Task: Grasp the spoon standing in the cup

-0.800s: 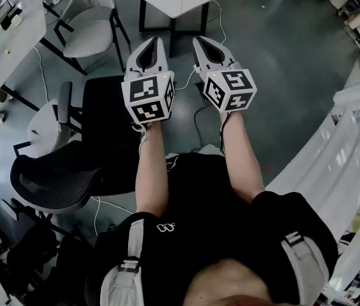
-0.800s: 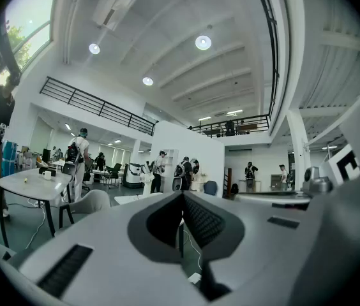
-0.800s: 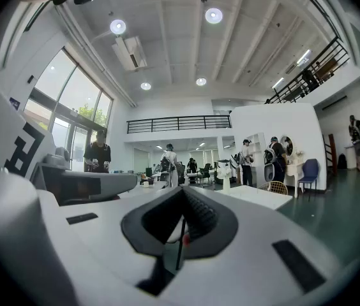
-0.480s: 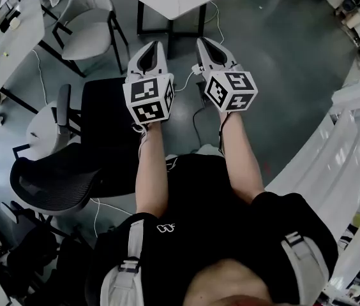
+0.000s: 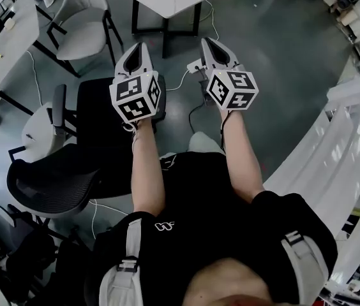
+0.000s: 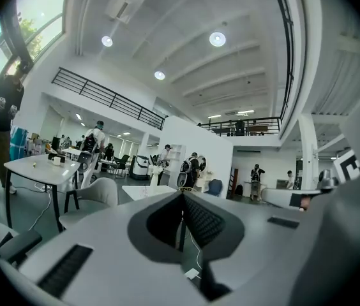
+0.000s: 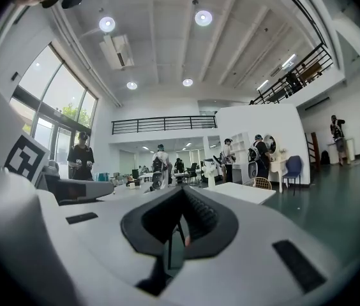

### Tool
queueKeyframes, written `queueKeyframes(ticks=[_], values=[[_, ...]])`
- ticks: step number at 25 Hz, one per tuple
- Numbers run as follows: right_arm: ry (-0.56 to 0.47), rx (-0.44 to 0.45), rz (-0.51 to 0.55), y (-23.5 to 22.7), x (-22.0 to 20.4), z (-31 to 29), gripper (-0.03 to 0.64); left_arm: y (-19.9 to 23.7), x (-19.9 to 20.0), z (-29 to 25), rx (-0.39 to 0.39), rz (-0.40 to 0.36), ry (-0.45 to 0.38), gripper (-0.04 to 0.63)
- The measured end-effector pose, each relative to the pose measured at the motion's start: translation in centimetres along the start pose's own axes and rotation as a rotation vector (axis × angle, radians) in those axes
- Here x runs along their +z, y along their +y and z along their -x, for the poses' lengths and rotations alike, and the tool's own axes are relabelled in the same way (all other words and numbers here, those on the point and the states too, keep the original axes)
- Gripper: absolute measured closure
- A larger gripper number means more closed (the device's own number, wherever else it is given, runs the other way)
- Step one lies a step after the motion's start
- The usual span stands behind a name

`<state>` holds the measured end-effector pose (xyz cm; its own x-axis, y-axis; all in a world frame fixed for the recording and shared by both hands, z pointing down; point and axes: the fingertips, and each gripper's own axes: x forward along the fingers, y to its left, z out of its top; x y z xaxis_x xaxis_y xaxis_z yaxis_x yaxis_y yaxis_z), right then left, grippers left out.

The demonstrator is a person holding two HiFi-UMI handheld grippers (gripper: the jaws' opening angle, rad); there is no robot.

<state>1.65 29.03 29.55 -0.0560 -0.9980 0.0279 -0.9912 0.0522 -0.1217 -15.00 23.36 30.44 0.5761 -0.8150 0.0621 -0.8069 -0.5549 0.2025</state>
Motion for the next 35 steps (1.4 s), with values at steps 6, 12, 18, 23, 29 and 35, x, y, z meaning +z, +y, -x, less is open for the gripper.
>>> queueKeyframes(ticks=[6, 12, 18, 23, 29, 35], values=[[0.001, -0.032, -0.007, -1.6, 0.5, -0.6, 0.612, 0.7, 0.5, -0.5, 0.006, 0.045, -0.018, 0.581], [0.035, 0.026, 0.0, -1.0, -1.0, -3.4, 0.612, 1.2, -0.2, -2.0, 0.025, 0.055, -0.009, 0.581], [0.062, 0.07, -0.025, -3.0, -2.2, -9.3, 0.612, 2.9, -0.5, -6.8, 0.067, 0.073, -0.006, 0.581], [0.105, 0.142, -0.039, -6.0, -4.6, -15.5, 0.612, 3.8, -2.3, -12.6, 0.124, 0.086, 0.016, 0.581], [0.229, 0.158, -0.077, -13.0, -9.7, -22.5, 0.612, 3.8, -6.2, -22.6, 0.174, 0.128, 0.11, 0.581], [0.253, 0.154, -0.125, -21.3, -9.9, -28.3, 0.612, 1.3, -7.3, -32.1, 0.179, 0.157, 0.132, 0.581]])
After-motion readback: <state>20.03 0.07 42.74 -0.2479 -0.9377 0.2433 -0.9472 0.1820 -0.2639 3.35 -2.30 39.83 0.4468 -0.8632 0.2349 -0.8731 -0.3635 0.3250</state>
